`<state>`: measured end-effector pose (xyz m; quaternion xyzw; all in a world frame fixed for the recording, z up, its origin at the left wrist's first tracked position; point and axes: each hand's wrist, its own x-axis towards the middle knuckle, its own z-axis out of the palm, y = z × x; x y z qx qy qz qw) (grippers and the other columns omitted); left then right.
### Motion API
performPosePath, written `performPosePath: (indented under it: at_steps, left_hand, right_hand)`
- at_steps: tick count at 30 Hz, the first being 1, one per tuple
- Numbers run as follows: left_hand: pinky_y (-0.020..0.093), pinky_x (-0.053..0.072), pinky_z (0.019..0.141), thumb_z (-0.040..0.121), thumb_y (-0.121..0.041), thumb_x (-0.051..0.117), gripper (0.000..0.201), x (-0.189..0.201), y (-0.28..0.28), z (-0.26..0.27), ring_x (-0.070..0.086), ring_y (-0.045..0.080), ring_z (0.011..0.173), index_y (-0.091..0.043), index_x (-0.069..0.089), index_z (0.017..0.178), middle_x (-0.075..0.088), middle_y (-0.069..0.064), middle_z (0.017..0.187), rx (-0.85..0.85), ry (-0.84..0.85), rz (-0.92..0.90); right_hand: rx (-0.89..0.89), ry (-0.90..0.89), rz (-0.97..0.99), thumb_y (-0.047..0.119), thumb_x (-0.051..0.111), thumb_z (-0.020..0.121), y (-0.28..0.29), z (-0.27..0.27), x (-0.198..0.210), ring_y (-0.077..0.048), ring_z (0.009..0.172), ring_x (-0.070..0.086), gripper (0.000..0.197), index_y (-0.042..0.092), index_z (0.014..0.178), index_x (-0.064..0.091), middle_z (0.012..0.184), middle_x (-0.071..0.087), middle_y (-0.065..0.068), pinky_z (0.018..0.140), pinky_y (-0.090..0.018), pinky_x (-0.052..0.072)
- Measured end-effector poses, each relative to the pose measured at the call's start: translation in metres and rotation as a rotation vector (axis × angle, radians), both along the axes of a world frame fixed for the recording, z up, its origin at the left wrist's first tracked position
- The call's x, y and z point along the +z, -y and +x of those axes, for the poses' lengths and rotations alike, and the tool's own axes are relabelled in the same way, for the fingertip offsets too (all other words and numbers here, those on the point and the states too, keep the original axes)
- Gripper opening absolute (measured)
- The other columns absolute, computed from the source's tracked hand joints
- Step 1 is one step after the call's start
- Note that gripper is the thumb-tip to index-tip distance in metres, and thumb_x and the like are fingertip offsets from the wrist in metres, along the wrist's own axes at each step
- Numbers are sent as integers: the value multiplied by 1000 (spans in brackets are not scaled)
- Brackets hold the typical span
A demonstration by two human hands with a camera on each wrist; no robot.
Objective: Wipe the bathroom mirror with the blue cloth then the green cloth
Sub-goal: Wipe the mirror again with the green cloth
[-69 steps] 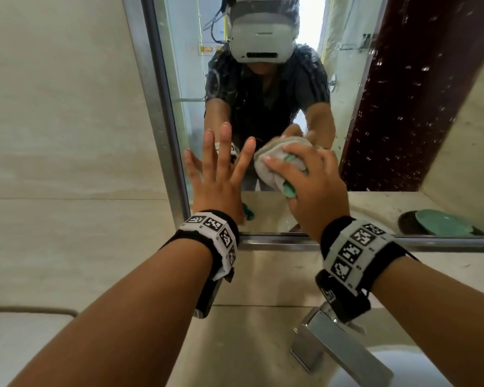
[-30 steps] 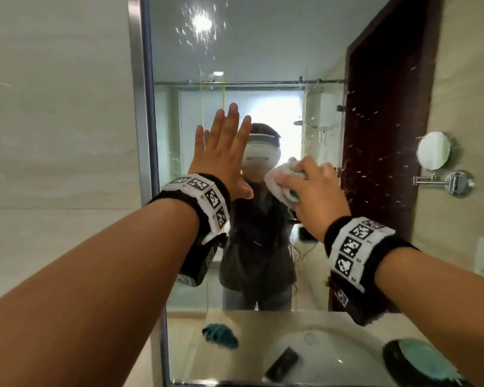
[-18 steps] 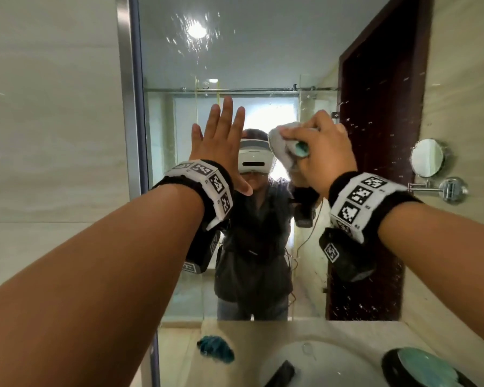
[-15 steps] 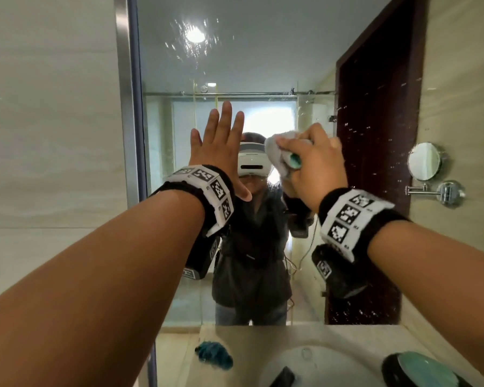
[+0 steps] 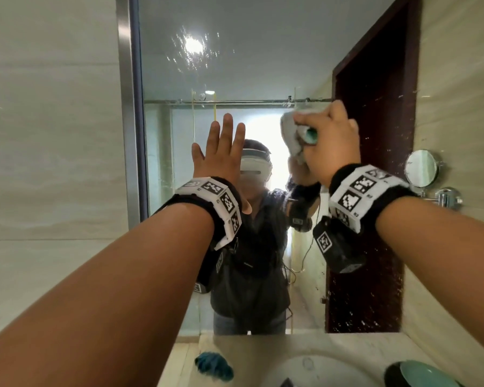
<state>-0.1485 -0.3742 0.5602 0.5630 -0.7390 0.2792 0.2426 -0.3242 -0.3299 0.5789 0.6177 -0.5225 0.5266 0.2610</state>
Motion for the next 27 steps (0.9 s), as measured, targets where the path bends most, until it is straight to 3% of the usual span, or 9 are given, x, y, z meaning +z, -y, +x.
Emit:
performPosePath:
  at_steps: [4, 7, 9, 11, 15, 18, 20, 23, 27]
  left_hand:
    - [57, 3, 115, 50, -57, 85, 152, 1, -3, -2, -27, 28, 140, -19, -30, 143, -37, 5, 150, 17, 1, 13]
    - [56, 2, 115, 51, -56, 85, 152, 1, -5, -2, -27, 28, 140, -19, -30, 143, -36, 5, 150, 23, -10, 29]
    - [57, 2, 115, 50, -56, 85, 152, 1, -5, -2, -28, 27, 140, -19, -30, 142, -37, 5, 149, 21, -10, 31]
    - [57, 2, 115, 50, -55, 86, 153, 1, -5, -2, -28, 27, 140, -20, -31, 142, -37, 4, 149, 18, -13, 35]
    - [58, 2, 114, 47, -57, 86, 156, 0, -2, -3, -28, 28, 140, -20, -32, 142, -38, 4, 149, 19, -10, 26]
    - [59, 2, 113, 47, -56, 86, 157, -1, 0, -3, -30, 28, 139, -21, -34, 140, -41, 4, 147, 22, -7, 31]
    - [59, 2, 114, 47, -56, 86, 157, 0, -1, -3, -31, 28, 138, -20, -35, 140, -42, 4, 146, 31, -4, 30]
    - [58, 3, 114, 49, -57, 85, 155, -1, -3, -3, -33, 27, 137, -20, -36, 139, -44, 5, 145, 40, -3, 35]
    - [59, 4, 114, 49, -57, 84, 154, -1, -2, -3, -31, 28, 138, -21, -35, 140, -42, 4, 146, 39, 11, 26]
  right_hand:
    - [83, -313, 88, 14, 69, 80, 3, 14, -44, -24, 105, 36, 48, 34, 122, 58, 118, 42, -2, 88, -28, 37]
    - [81, -450, 148, 20, 68, 80, 3, 10, -44, -27, 106, 38, 47, 35, 123, 57, 118, 43, -3, 86, -37, 45]
    - [68, -404, 98, 21, 69, 81, 1, 3, -25, -22, 101, 37, 46, 35, 123, 57, 111, 42, -1, 90, -37, 43]
    - [46, -218, 2, 15, 65, 83, -2, -10, 3, -16, 97, 33, 44, 33, 123, 58, 105, 37, 3, 93, -27, 33]
    - [44, 30, -116, 14, 65, 83, 0, -26, 40, -21, 97, 44, 38, 29, 119, 62, 101, 35, 2, 92, -19, 34]
    - [33, 21, -55, 8, 63, 83, 2, -10, 29, -16, 97, 34, 44, 30, 121, 60, 104, 33, 4, 97, -23, 34]
    - [44, -130, 3, 10, 65, 81, 4, 8, 10, -16, 98, 31, 47, 34, 121, 58, 104, 33, 5, 91, -23, 30]
    - [49, -329, 42, 22, 68, 82, 9, 19, -5, -20, 97, 38, 44, 38, 121, 57, 106, 41, 1, 84, -26, 35]
    - [32, -128, -18, 12, 68, 79, 2, -1, 35, -19, 98, 41, 46, 35, 119, 59, 104, 36, 4, 92, -26, 39]
